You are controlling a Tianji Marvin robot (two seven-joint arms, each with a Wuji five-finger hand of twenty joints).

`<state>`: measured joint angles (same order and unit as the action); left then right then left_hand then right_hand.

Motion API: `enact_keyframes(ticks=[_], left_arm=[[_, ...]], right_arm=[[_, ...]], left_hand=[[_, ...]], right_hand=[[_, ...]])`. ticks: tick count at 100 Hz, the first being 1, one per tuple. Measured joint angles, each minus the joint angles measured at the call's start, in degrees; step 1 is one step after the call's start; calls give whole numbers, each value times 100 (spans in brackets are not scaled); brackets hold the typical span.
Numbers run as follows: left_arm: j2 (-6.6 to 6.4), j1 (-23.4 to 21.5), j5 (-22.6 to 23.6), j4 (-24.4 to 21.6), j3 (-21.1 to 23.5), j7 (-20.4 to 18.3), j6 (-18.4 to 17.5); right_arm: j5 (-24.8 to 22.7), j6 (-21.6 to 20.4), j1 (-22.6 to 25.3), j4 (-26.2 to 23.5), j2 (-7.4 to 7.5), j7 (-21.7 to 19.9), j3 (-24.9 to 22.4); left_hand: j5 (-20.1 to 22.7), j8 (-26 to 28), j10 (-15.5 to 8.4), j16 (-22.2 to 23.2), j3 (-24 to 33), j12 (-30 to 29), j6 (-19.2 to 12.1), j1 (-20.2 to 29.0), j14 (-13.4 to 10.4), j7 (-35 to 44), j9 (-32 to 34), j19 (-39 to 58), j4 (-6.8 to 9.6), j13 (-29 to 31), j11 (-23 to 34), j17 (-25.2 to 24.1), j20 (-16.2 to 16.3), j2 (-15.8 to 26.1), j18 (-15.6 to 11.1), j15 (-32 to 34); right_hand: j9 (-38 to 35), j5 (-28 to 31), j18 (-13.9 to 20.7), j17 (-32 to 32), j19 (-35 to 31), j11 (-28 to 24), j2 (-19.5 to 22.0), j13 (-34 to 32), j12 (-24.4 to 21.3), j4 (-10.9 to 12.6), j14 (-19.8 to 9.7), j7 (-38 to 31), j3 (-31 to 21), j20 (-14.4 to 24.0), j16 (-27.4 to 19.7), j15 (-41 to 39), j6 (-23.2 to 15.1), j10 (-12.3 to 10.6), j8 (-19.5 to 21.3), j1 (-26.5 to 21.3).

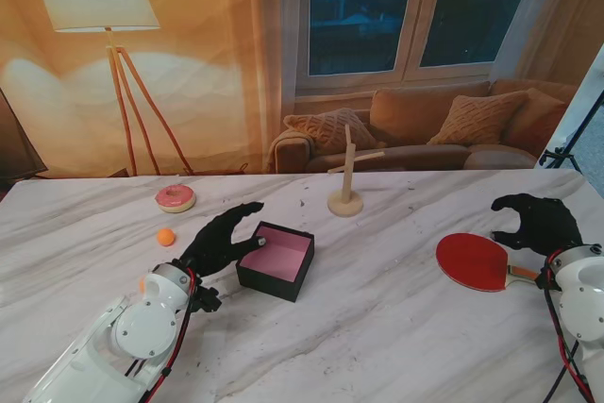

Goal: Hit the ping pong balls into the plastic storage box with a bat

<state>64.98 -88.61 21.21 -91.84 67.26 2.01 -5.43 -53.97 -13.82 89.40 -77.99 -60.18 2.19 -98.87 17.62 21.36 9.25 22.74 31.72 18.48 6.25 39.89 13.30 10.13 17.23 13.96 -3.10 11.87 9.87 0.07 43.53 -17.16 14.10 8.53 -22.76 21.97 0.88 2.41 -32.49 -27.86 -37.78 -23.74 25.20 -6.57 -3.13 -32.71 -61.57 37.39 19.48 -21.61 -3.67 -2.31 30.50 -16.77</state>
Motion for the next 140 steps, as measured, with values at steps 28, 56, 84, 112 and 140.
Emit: enact_keyframes(ticks=[28,56,84,112,140], left_arm=[[-3,21,-21,4,-24,-40,14],[-5,52,-43,29,-55,-71,21],[-8,75,-56,45,-78,-102,34],[-10,94,-73,59,-97,-136,55],[-12,109,-86,65,-113,-148,71]], right_arm=[[-507,144,-17,359,129,-66,-80],[-750,309,-30,722,232,-147,-79],[-1019,499,-72,1019,309,-141,29],[-1121,857,-285,1512,353,215,349],[-1101,1149,-541,1983,370,547,698]], left_hand=[[1,0,1,0,-88,1,0,0,0,0,0,0,0,0,0,0,4,2,0,0],[1,16,3,0,-88,2,0,0,0,0,1,0,0,0,0,0,5,2,0,0],[44,17,41,0,-88,2,0,0,0,0,2,0,0,0,0,0,5,2,0,0],[44,17,61,0,-88,3,0,0,0,0,2,0,0,0,0,0,6,2,0,0],[44,17,62,32,-88,3,0,0,0,0,3,0,0,0,0,0,7,2,0,0]], right_hand=[[0,-24,64,24,65,3,-119,0,-54,-8,-61,62,-221,35,-11,56,-70,-60,-65,-54],[0,-24,173,26,197,5,-399,0,-71,-7,-166,54,-466,37,-69,85,-220,-217,-75,-394],[121,-28,224,91,213,-4,-608,63,-138,-67,-247,-81,-711,37,-138,136,-254,-253,-77,-686],[349,-179,290,3,217,-134,-851,363,-137,-133,-268,-96,-712,2,-142,136,-77,-207,-149,-598],[466,-144,344,-155,288,-233,-901,507,-126,-137,-318,-614,-795,-69,-211,162,-205,-164,13,-576]])
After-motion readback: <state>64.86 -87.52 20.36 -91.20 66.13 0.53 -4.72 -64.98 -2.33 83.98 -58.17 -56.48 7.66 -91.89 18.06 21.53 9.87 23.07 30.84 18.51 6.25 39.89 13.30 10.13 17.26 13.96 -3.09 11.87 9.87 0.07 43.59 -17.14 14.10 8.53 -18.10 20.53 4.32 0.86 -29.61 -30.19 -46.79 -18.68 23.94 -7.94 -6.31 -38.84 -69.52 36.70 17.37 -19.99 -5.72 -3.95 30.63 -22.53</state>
